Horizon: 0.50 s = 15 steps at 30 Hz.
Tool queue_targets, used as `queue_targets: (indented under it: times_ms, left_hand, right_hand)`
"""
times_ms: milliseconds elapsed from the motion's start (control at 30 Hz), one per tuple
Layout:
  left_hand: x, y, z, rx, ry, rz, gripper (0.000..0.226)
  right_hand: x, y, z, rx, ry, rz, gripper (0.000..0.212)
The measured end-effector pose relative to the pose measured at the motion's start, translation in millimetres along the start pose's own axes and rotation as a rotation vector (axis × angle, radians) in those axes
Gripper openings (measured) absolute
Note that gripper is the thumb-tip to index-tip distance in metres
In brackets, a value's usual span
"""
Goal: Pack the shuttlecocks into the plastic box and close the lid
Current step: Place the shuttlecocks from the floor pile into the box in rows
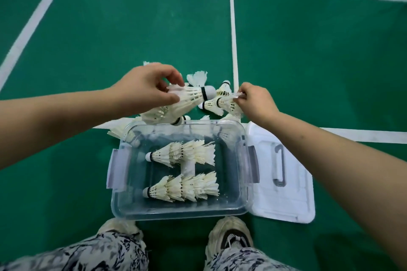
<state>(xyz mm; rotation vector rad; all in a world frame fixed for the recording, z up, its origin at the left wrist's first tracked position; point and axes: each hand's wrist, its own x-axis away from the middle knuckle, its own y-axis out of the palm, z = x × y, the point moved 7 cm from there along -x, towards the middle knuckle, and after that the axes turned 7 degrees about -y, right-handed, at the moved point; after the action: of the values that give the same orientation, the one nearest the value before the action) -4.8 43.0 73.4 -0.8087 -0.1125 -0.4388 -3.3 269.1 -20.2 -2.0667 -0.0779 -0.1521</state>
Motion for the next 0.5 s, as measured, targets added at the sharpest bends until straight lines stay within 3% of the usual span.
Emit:
queue_targets:
  times_ms: [233, 500]
  left_hand:
    - [29.0, 54.3, -7.0, -0.124, -0.013, -0.274, 0.027]
    - [30.2, 95.3, -41.0, 0.245, -0.309, -0.381, 0.018]
  right_hand:
    - [20.3, -21.4, -13.8, -0.191, 0.035, 0.111, 0.013]
    - [43.8, -21.2, -34.6, -0.376, 0.012, 0.095, 0.02]
